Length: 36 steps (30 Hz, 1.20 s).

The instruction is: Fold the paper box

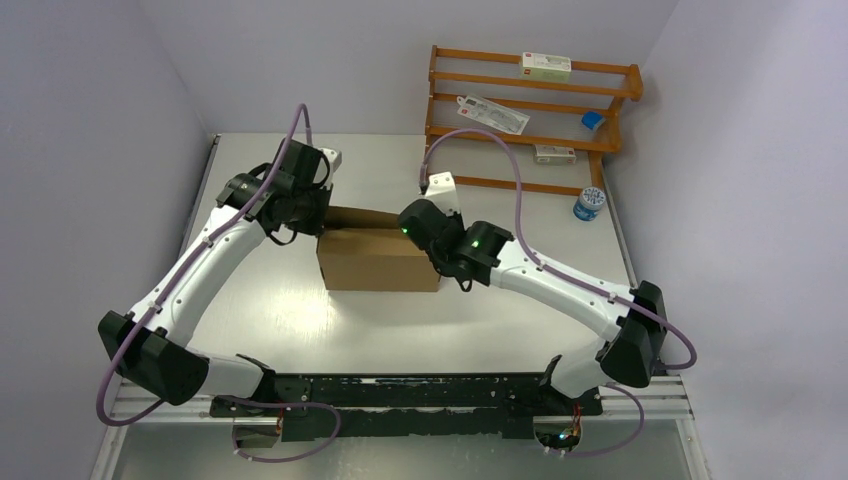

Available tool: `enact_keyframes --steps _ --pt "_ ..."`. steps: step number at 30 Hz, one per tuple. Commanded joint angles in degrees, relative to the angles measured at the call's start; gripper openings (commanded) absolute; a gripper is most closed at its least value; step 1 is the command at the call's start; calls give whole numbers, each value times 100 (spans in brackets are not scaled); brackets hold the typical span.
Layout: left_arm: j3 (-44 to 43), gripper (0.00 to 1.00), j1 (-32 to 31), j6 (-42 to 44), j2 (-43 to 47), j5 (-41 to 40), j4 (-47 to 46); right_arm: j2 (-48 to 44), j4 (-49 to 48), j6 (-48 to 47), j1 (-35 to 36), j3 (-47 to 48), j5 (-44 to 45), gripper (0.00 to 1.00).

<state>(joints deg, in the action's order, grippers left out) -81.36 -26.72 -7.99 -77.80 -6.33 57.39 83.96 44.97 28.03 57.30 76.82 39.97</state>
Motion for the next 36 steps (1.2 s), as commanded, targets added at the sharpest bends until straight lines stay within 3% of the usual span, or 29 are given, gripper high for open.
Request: enact_keyframes --steps 1,6,13,19,29,36 --pt "-111 5 -167 -195 2 918 -10 314 -220 187 306 46 -297 0" --pt "-184 5 -158 -341 19 827 -178 362 -315 270 407 -42 -68 0" --pt "-444 5 -158 -495 -224 1432 -122 216 -239 283 466 -36 377 0" --pt "-349 5 -158 -537 -102 1012 151 91 -377 284 470 -171 390 0" --pt "891 5 -158 -1203 685 1118 -305 16 -341 535 493 -281 541 0" --pt "1070 5 -158 -1671 915 1480 -599 57 -403 550 508 -247 570 0"
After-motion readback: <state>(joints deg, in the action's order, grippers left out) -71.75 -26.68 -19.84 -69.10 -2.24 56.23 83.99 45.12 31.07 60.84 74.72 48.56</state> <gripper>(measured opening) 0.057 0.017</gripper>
